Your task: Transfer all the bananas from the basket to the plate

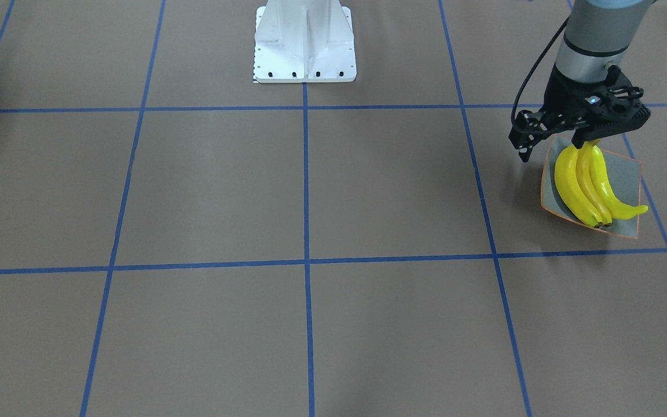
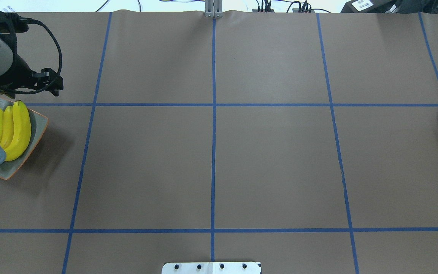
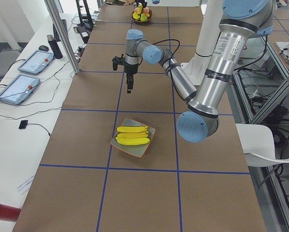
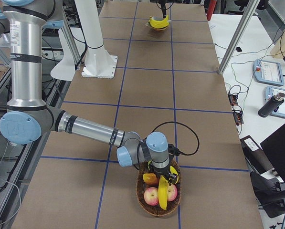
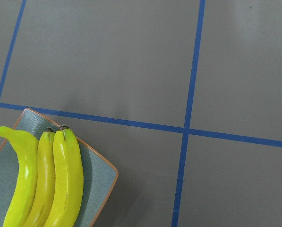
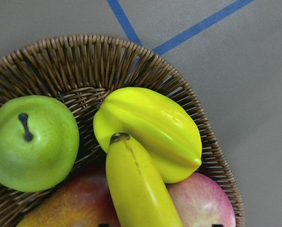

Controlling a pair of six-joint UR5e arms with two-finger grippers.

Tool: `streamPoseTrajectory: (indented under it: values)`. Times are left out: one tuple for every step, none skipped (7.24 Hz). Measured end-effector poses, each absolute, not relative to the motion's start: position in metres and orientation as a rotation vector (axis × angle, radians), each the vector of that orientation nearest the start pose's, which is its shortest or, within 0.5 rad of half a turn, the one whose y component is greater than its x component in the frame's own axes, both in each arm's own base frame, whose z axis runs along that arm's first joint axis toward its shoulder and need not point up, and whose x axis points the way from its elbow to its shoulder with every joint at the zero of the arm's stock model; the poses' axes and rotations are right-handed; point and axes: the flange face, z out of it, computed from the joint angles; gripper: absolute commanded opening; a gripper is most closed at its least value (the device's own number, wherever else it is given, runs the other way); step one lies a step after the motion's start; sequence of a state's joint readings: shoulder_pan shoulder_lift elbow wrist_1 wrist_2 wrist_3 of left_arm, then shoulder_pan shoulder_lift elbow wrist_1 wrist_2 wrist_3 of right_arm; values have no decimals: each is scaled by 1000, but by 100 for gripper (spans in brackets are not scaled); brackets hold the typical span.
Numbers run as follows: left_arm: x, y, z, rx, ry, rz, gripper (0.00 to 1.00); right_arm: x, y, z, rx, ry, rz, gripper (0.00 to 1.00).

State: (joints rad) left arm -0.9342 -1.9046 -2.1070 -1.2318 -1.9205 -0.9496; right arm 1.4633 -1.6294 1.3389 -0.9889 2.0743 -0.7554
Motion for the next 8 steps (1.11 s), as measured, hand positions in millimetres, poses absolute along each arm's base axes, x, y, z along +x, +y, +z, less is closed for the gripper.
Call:
streamPoseTrajectory:
  values:
    - [233, -482, 295, 125, 615, -210, 99, 35, -478, 757, 438, -387, -913, 56]
    - [233, -482, 295, 125, 615, -210, 99, 34, -477, 760, 430, -380, -916, 51]
    - [233, -482, 295, 125, 615, -210, 99, 31, -477, 762, 423, -371, -922, 48]
    - [233, -482, 295, 125, 615, -210, 99, 27, -477, 763, 418, -364, -929, 36]
    - [233, -482, 294, 126, 615, -210, 99, 25, -478, 763, 416, -361, -934, 18]
    - [233, -481, 294, 126, 616, -210, 99, 24, -478, 762, 418, -359, -938, 5]
    - [233, -481, 294, 127, 616, -209, 99, 23, -481, 757, 428, -358, -940, 0]
    - [232, -481, 294, 127, 617, -210, 99, 23, -483, 751, 442, -357, -943, 0]
